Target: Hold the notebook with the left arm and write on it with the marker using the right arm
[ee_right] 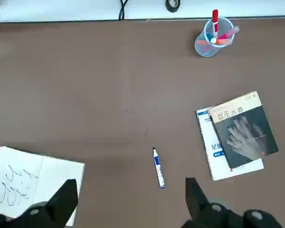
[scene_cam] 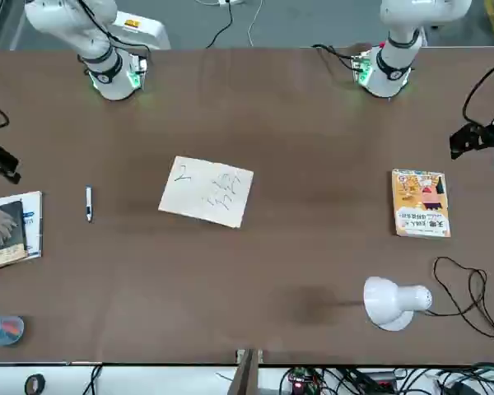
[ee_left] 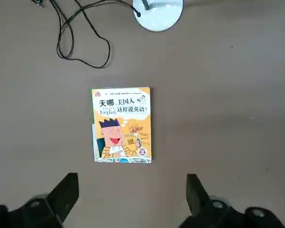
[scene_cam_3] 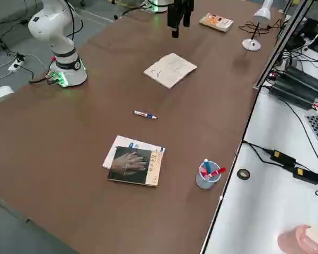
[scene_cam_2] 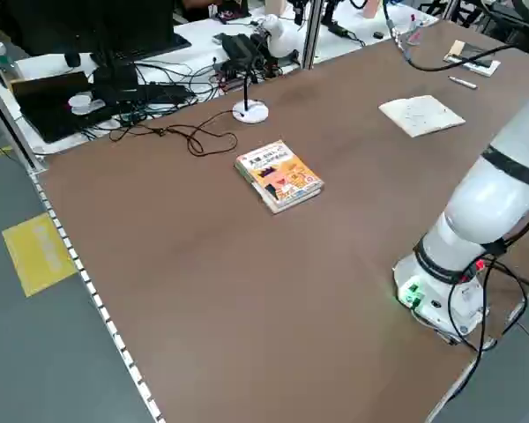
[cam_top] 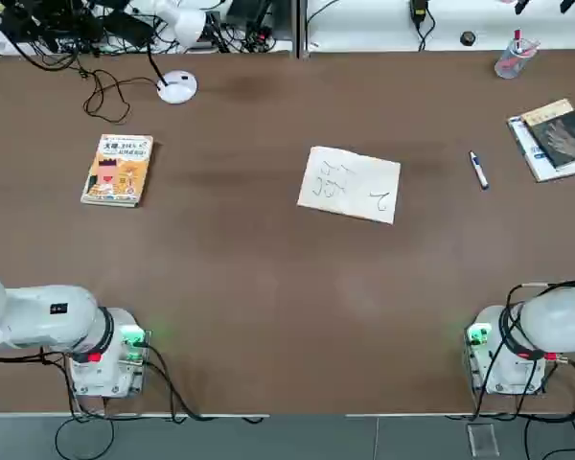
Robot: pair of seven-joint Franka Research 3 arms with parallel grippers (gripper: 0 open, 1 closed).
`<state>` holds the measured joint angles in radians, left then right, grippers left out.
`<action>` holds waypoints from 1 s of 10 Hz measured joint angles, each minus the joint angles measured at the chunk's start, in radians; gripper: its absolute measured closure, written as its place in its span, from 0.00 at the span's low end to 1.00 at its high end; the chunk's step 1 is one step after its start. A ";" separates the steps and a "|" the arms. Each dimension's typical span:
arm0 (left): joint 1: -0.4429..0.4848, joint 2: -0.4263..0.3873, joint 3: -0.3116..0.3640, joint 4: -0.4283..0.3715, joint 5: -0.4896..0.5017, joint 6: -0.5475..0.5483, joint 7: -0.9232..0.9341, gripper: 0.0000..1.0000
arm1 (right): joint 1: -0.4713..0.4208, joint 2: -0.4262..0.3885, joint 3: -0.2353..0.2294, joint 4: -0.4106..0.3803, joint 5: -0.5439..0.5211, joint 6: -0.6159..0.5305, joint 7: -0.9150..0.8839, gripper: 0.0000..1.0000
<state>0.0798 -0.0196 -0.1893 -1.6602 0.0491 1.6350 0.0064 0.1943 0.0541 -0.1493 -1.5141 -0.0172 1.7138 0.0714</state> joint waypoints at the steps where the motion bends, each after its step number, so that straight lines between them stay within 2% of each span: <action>1: 0.000 0.000 0.000 0.000 0.000 0.000 0.000 0.00 | 0.000 0.000 0.000 0.000 0.000 0.000 0.000 0.00; 6: -0.010 0.000 -0.001 0.006 0.000 0.000 0.000 0.00 | 0.000 0.001 -0.001 0.000 0.000 0.001 0.000 0.00; 10: -0.081 0.006 -0.011 0.030 -0.012 0.001 -0.035 0.00 | -0.001 0.004 -0.001 0.000 0.000 0.001 0.000 0.00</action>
<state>-0.0007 -0.0141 -0.1999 -1.6300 0.0372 1.6359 -0.0287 0.1935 0.0577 -0.1506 -1.5141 -0.0176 1.7148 0.0714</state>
